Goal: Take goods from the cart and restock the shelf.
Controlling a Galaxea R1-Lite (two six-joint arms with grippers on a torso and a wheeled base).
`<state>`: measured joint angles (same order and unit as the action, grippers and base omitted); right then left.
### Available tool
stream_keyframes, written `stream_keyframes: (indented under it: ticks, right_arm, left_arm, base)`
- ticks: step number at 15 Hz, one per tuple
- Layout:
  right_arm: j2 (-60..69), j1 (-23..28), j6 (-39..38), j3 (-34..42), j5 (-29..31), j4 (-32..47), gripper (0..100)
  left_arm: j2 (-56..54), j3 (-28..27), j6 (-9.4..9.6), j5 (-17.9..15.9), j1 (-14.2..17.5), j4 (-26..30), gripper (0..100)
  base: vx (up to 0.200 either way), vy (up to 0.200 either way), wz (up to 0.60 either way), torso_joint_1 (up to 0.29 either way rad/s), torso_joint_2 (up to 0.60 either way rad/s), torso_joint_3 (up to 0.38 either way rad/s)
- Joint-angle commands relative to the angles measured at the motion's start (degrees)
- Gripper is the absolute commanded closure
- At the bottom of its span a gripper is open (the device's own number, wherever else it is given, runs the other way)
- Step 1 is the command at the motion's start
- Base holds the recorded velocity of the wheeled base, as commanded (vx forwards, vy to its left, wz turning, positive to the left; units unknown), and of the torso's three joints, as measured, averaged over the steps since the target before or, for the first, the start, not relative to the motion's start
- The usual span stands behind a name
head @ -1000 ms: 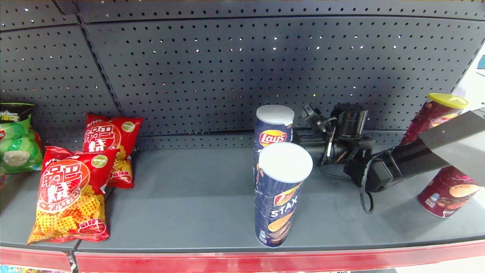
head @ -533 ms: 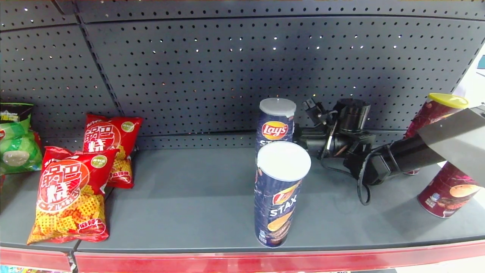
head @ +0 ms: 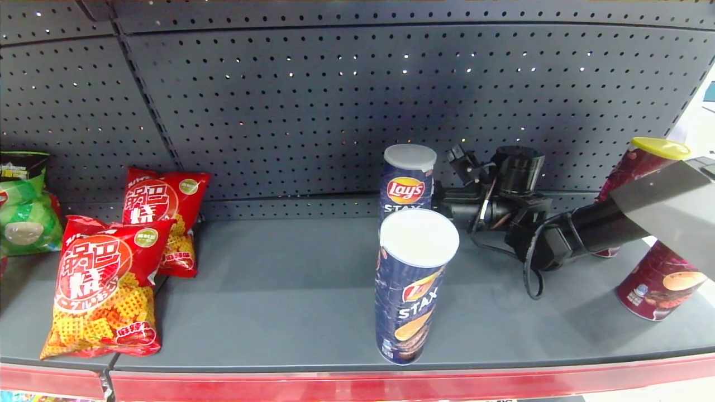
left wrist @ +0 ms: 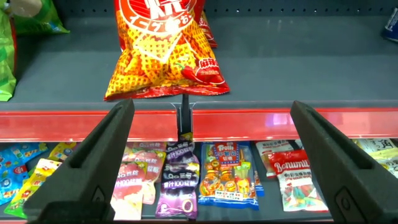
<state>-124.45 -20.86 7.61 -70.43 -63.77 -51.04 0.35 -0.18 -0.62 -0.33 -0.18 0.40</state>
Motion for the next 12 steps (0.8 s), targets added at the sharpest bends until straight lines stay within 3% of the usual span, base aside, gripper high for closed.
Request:
stream_keyframes:
  ticks: [1,2,12]
  right_arm:
    - [-0.09,-0.06,0.04,1.08,-0.04,0.07,100]
    - [-0.09,-0.06,0.04,1.26,-0.04,0.07,0]
    - [2.46,2.84,-0.05,3.45,-0.74,0.07,0]
  left_arm:
    - [0.09,0.01,-0.08,-0.02,0.01,0.04,0]
    - [0.09,0.01,-0.08,-0.02,0.01,0.04,0]
    - [0.09,0.01,0.01,-0.02,0.01,-0.05,0]
  base:
    - [0.0,0.0,0.0,0.0,0.0,0.0]
    - [0.0,0.0,0.0,0.0,0.0,0.0]
    - [0.0,0.0,0.0,0.0,0.0,0.0]
